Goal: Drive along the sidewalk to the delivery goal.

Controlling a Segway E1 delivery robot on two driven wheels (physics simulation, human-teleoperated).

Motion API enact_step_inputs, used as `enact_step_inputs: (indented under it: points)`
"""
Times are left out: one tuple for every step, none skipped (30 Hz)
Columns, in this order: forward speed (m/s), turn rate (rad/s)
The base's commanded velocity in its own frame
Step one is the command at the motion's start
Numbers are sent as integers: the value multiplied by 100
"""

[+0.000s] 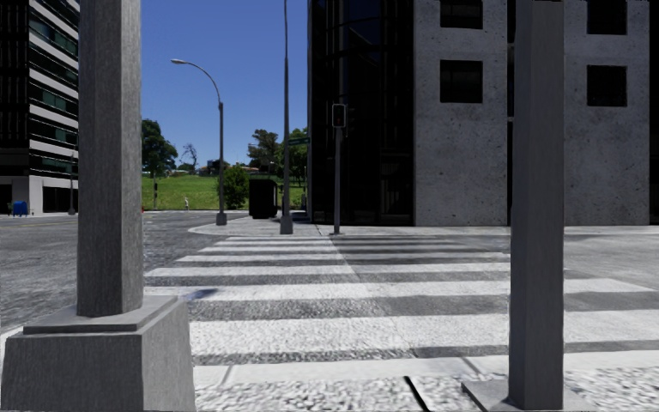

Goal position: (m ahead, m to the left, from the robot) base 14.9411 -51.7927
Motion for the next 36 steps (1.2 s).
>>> enact_step_inputs:
  points:
    - [198, 0]
    - [198, 0]
    - [198, 0]
    - [198, 0]
    - [198, 0]
    - [198, 0]
    - [198, 0]
    - [198, 0]
    - [198, 0]
    - [198, 0]
    - [198, 0]
    - [198, 0]
    - [198, 0]
    - [198, 0]
    - [198, 0]
    - [198, 0]
    - [198, 0]
    - [198, 0]
    - [198, 0]
    - [198, 0]
    - [198, 0]
    - [198, 0]
    - [198, 0]
    - [198, 0]
    - [198, 0]
    - [198, 0]
    - [198, 0]
    - [198, 0]
    - [198, 0]
    - [198, 0]
    - [198, 0]
    - [198, 0]
    - [198, 0]
    - [198, 0]
    - [198, 0]
    - [198, 0]
